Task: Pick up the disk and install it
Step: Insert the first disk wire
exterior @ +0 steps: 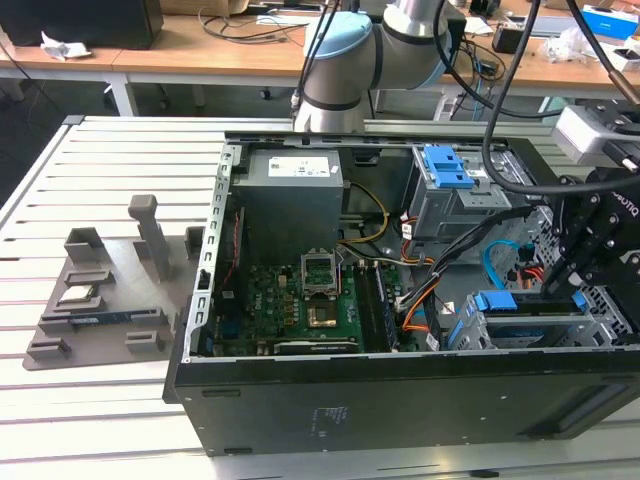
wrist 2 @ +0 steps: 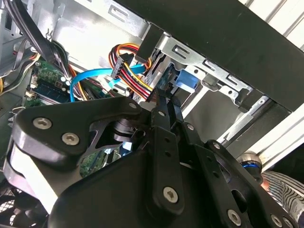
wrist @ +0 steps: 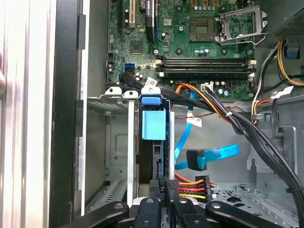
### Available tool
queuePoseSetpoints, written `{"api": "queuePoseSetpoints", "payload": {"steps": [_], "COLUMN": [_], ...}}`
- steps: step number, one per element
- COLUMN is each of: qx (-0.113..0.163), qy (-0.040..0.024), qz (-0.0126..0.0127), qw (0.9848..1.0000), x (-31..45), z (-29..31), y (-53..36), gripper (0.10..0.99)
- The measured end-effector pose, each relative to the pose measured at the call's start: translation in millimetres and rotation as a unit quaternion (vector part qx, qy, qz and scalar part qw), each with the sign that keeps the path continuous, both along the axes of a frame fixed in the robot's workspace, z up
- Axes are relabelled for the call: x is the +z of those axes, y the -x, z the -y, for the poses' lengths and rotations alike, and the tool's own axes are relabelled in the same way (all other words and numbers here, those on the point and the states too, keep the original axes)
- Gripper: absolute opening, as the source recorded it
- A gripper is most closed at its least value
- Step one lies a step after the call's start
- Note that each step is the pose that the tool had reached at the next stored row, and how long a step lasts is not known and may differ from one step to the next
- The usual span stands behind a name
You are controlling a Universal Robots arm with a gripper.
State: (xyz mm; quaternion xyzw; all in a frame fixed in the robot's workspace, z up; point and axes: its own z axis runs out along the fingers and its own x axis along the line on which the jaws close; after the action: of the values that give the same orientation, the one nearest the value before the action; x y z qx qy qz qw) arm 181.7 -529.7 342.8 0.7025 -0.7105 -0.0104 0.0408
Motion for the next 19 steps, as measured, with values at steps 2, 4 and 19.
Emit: {"api": "queuePoseSetpoints", "payload": {"steps": [2, 4, 19], "qx": [0.0, 0.0, -0.001], "qy": [0.0001, 0.0003, 0.0003], "qz": [0.0, 0.0, -0.0008], "qw": [1.0, 1.0, 1.0], "x": [-0.6, -2.4, -6.8], "z": [0.0, 0.0, 0.8], "y": [-0.8, -1.1, -2.3], "gripper": [0.173, 0.173, 0.173]}}
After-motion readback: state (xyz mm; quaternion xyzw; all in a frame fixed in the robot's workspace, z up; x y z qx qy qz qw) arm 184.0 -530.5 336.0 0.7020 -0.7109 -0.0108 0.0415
